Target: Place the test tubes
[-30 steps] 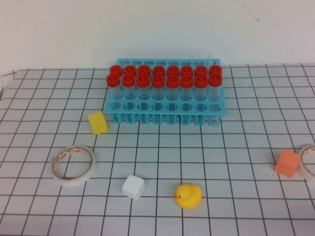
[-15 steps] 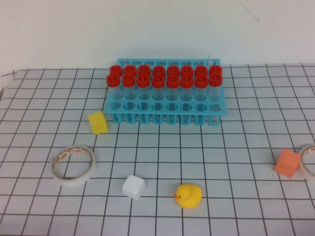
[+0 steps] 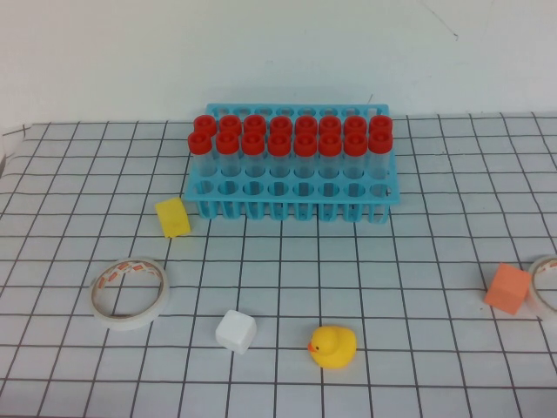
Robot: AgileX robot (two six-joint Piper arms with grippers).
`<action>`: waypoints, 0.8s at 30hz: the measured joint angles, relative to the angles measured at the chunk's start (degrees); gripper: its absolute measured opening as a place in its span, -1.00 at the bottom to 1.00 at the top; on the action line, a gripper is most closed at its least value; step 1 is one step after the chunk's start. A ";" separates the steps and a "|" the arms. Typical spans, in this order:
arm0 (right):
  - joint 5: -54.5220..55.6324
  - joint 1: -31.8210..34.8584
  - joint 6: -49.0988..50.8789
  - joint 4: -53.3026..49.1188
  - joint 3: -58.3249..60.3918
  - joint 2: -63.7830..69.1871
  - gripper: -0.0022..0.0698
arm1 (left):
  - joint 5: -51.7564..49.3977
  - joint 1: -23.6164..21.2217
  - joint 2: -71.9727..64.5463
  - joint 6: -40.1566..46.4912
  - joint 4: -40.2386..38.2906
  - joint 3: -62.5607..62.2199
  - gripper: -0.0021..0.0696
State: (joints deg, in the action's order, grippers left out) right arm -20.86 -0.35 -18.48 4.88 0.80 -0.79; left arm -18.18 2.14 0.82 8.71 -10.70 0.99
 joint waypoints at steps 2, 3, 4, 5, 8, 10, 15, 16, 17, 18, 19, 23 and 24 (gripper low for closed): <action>0.00 0.00 0.00 0.00 0.00 0.00 -0.94 | 0.00 0.00 0.00 0.00 0.00 0.00 -0.95; 0.00 0.00 0.00 0.00 0.00 0.00 -0.94 | 0.00 0.00 0.00 0.00 0.00 0.00 -0.95; 0.00 0.00 0.09 0.00 0.00 0.00 -0.94 | 0.00 0.00 0.00 0.00 0.00 0.00 -0.95; 0.00 0.00 0.09 0.00 0.00 0.00 -0.94 | 0.00 0.00 0.00 0.00 0.00 0.00 -0.95; 0.00 0.00 0.09 0.00 0.00 0.00 -0.94 | 0.00 0.00 0.00 0.00 0.00 0.00 -0.95; 0.00 0.00 0.09 0.00 0.00 0.00 -0.94 | 0.00 0.00 0.00 0.00 0.00 0.00 -0.95; 0.28 0.00 0.09 -3.72 0.00 0.00 -0.94 | 0.00 0.00 0.00 0.00 0.00 0.00 -0.95; 0.33 0.00 0.09 -4.28 0.02 0.00 -0.94 | 0.00 0.00 0.00 0.00 0.00 0.00 -0.95; 0.33 0.00 0.09 -4.88 0.02 0.00 -0.94 | 0.00 0.00 0.00 0.00 0.00 0.00 -0.95; 0.43 0.00 0.09 -4.88 0.02 0.00 -0.94 | 0.00 0.00 0.00 0.00 0.00 0.00 -0.95; 0.42 0.00 0.09 -4.88 0.02 0.00 -0.94 | 0.00 0.00 0.00 0.00 0.00 0.00 -0.95; 0.42 0.00 0.09 -4.88 0.02 0.00 -0.94 | 0.00 0.00 0.00 0.00 0.00 0.00 -0.95; 0.42 0.00 0.09 -4.88 0.02 0.00 -0.94 | 0.00 0.00 0.00 0.00 0.00 0.00 -0.95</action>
State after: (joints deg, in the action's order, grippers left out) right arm -20.45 -0.35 -18.39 0.00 0.82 -0.79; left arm -18.18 2.14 0.82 8.71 -10.70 0.99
